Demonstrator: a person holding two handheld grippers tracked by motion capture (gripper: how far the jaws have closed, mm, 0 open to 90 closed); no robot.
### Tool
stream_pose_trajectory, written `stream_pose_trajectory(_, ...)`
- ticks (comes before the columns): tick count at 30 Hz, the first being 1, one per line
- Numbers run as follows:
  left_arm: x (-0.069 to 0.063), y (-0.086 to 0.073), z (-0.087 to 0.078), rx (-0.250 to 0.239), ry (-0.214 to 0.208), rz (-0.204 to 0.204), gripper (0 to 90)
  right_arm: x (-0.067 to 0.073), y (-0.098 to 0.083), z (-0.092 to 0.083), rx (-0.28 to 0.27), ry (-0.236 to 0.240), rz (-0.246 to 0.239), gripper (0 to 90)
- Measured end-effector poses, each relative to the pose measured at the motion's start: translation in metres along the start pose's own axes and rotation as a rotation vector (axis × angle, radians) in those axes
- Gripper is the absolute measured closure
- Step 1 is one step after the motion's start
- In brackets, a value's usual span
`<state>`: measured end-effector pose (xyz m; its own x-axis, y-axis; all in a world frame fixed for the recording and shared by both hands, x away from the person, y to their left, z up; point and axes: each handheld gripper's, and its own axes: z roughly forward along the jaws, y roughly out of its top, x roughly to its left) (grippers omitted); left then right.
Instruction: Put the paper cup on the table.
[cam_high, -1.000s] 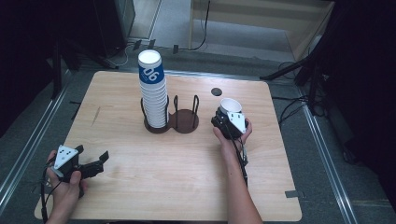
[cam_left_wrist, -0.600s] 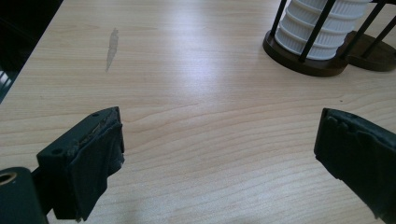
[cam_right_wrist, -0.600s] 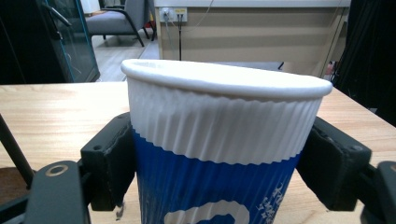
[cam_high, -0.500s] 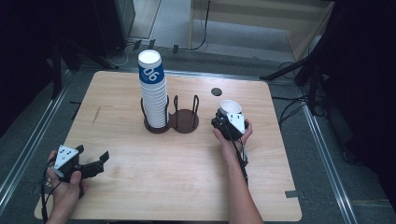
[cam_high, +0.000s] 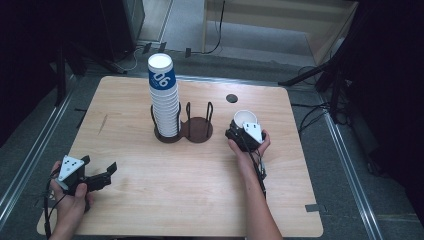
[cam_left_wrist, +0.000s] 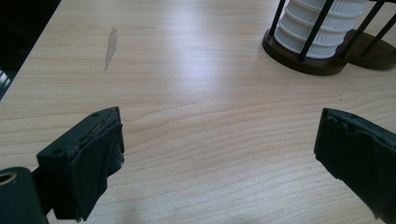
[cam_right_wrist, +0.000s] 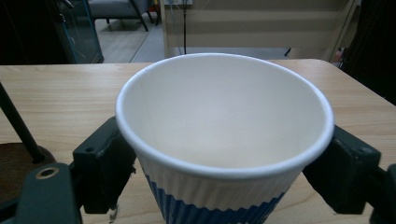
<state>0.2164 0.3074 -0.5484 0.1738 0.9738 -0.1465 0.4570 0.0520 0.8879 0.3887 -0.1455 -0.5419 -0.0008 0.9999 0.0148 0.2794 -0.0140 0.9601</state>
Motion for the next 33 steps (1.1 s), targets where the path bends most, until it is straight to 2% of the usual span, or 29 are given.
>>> stream_pose_trajectory(2, 0.000, 0.000, 0.000, 0.000, -0.001, 0.001, 2.6, 0.000, 0.000, -0.001, 0.003, 0.009, -0.001, 13.3)
stream_pose_trajectory(4, 0.000, 0.000, 0.000, 0.001, -0.001, 0.001, 2.6, 0.000, 0.001, -0.003, 0.018, 0.030, -0.008, 2.3)
stream_pose_trajectory(6, 0.000, 0.000, 0.000, 0.001, -0.001, 0.001, 2.6, -0.001, 0.002, -0.004, 0.020, 0.046, -0.007, 0.3)
stream_pose_trajectory(12, 0.000, 0.000, 0.000, 0.003, -0.001, 0.003, 2.6, 0.000, 0.009, -0.015, 0.019, 0.094, -0.022, 0.0)
stream_pose_trajectory(17, 0.000, 0.000, 0.000, 0.003, -0.001, 0.003, 2.6, -0.002, 0.014, -0.023, 0.013, 0.109, -0.013, 0.0)
stream_pose_trajectory(25, 0.000, 0.000, 0.000, 0.004, -0.004, 0.006, 2.6, -0.013, 0.020, -0.040, -0.017, 0.140, 0.015, 0.0)
stream_pose_trajectory(33, -0.001, 0.000, 0.000, 0.008, -0.004, 0.010, 2.6, -0.025, 0.019, -0.055, -0.036, 0.146, 0.026, 0.0)
